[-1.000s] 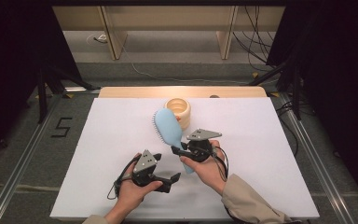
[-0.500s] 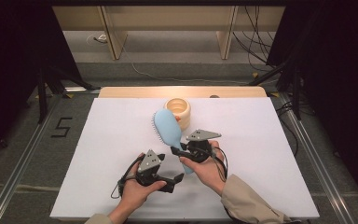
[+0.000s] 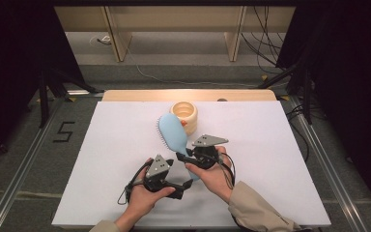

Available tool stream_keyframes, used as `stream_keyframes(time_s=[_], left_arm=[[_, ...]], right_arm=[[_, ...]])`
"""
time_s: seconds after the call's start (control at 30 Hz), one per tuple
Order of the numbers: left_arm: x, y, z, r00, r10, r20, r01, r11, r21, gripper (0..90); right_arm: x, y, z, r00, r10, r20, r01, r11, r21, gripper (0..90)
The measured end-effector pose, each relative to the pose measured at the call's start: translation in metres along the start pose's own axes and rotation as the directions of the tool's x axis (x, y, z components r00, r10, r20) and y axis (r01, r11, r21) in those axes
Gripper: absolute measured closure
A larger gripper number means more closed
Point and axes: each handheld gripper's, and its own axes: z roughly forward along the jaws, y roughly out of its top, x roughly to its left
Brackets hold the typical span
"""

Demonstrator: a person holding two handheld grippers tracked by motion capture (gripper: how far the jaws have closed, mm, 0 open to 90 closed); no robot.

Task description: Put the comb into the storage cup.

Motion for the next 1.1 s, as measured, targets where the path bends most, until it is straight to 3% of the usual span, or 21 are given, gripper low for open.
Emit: stream_keyframes(time_s=[1.1], left_arm=[[-0.002, 0.002, 0.011, 0.9996, -0.02, -0.021, 0.02, 0.9997, 0.011, 9.8]], right_arm=[[0.004, -0.002, 0.003, 1.0, -0.006, 0.0, 0.006, 1.0, -0.003, 70.1]])
